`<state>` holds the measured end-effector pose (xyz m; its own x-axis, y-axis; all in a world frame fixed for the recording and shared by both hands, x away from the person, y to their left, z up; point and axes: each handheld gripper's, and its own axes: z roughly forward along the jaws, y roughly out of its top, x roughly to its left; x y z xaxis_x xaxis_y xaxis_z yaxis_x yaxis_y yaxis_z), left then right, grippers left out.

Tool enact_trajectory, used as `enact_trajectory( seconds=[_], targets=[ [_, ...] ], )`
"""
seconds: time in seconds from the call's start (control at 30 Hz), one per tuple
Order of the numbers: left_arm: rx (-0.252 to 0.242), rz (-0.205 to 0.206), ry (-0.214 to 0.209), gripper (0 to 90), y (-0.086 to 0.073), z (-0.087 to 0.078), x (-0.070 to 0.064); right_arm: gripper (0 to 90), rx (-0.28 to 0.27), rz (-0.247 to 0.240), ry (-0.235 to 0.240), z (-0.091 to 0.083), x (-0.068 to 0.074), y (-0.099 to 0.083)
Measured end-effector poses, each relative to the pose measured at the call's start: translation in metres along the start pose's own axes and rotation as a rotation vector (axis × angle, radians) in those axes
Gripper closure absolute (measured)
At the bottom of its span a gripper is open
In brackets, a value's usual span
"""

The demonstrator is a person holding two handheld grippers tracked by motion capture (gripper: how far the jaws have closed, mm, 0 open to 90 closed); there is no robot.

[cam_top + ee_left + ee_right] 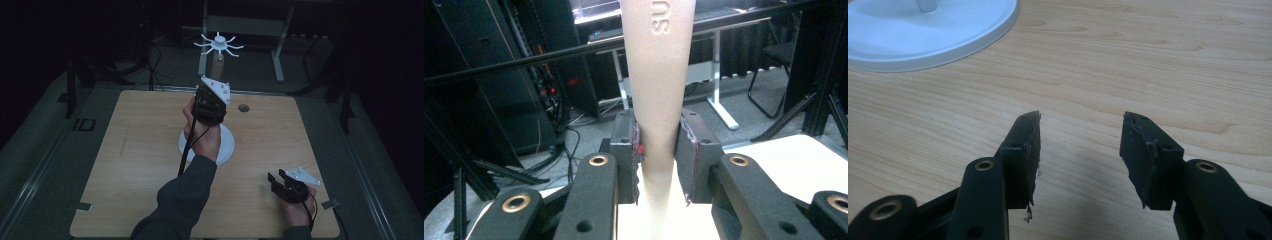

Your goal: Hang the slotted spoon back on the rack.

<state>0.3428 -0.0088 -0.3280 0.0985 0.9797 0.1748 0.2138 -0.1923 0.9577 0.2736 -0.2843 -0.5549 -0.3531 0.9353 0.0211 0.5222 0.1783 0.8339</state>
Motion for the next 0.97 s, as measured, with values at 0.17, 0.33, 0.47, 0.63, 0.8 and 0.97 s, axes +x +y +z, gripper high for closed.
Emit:
enact_trajectory(
  seconds=[0.17,0.33,0.47,0.63,0.8,0.97],
  targets=[
    [-0.026,-0.003,-0.041,65.4,-0.002,-0.004,0.001,49.8,0.002,-0.003,0.000,0.000,0.000,0.000],
    [-0.045,-0.014,-0.066,53.6,-0.005,-0.008,0.000,49.4,0.001,0.000,-0.003,0.000,0.000,0.000],
    [-0.064,-0.017,-0.075,45.2,-0.007,-0.013,-0.001,49.0,0.000,0.001,-0.003,0.000,0.000,0.000],
    [-0.075,-0.018,-0.098,38.9,-0.009,-0.020,-0.001,48.2,-0.003,0.004,-0.009,-0.001,-0.001,0.000],
    [-0.069,-0.019,-0.124,37.7,-0.012,-0.024,0.002,47.5,-0.003,0.011,-0.014,-0.001,-0.002,0.000],
    [-0.051,-0.016,-0.164,37.6,-0.022,-0.029,0.006,46.5,0.000,0.015,-0.025,-0.001,-0.005,-0.001]
  ],
)
